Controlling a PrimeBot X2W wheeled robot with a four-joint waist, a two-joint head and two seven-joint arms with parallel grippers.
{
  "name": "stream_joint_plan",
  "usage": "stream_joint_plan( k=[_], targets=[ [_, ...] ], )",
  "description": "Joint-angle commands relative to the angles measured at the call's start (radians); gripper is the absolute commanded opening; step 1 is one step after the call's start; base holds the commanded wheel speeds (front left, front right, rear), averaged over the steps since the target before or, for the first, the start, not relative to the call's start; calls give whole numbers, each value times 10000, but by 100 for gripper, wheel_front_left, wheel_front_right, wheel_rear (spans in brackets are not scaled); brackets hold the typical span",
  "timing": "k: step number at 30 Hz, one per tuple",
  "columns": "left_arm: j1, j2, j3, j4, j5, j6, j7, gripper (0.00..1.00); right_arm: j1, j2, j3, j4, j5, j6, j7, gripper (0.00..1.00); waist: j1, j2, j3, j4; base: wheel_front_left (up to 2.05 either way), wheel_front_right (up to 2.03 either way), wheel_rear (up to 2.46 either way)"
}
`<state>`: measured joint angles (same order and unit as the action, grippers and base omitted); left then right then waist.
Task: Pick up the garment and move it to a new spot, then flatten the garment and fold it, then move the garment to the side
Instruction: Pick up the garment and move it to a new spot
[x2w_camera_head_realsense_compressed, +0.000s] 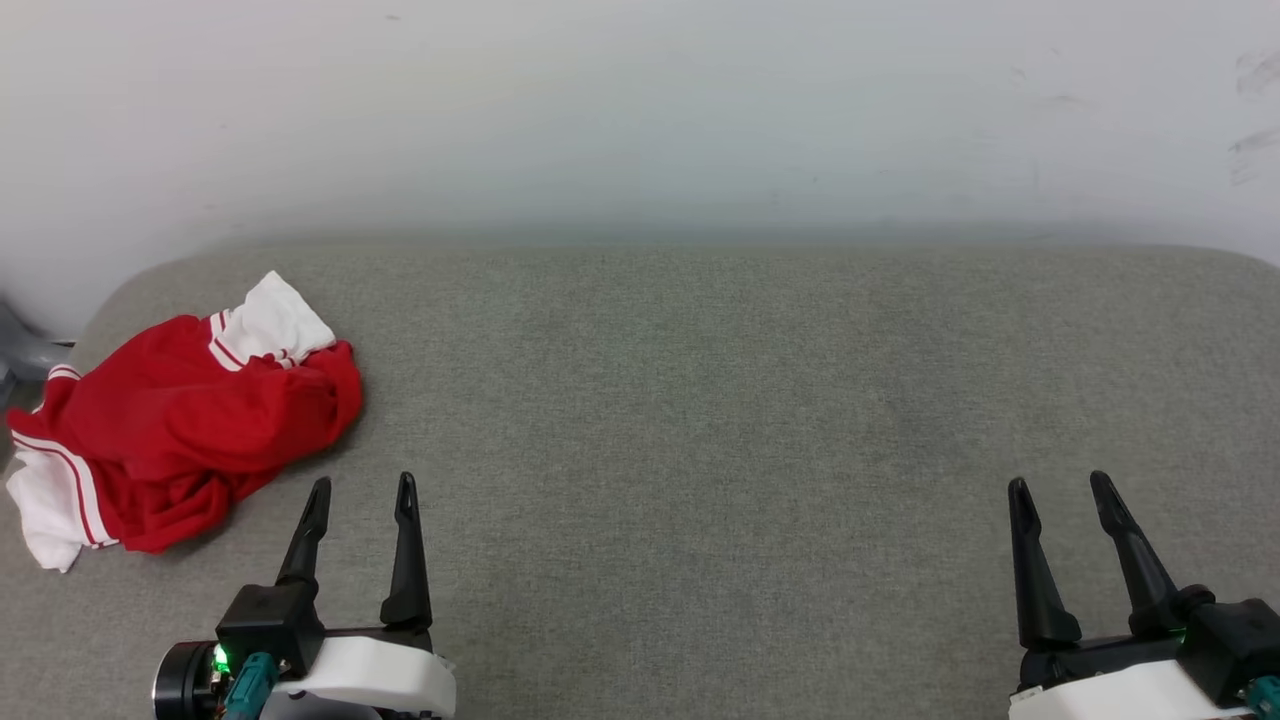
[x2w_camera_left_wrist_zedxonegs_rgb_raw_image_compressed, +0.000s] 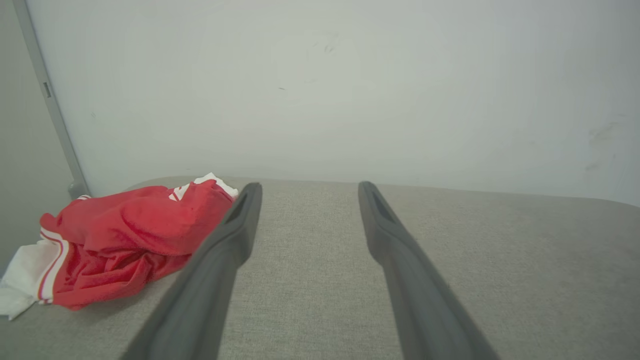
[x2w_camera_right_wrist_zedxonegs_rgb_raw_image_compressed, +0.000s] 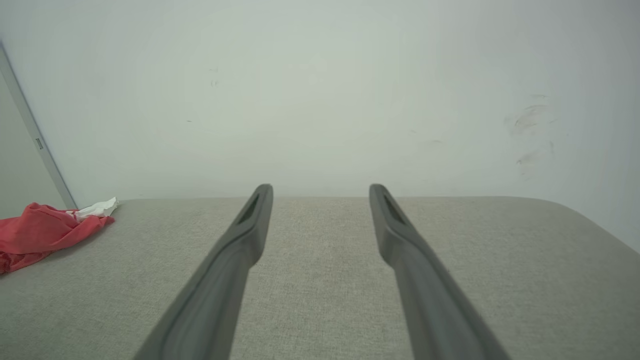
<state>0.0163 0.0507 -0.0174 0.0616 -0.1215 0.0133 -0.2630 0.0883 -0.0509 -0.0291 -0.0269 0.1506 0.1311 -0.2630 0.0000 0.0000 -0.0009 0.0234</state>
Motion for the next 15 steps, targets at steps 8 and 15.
stream_joint_plan(
  k=[8, 15],
  targets=[
    [-31, -9, 187, 68, -103, 14, -28, 100, 145, 13, 92, -14, 35, -5, -28, 100, 0, 0, 15, 532, 0, 0, 0],
    [-57, -6, 308, 109, -109, 5, -28, 100, 167, 13, 183, -57, -69, -5, -27, 100, 0, 0, 83, 1275, 0, 0, 0]
  ],
)
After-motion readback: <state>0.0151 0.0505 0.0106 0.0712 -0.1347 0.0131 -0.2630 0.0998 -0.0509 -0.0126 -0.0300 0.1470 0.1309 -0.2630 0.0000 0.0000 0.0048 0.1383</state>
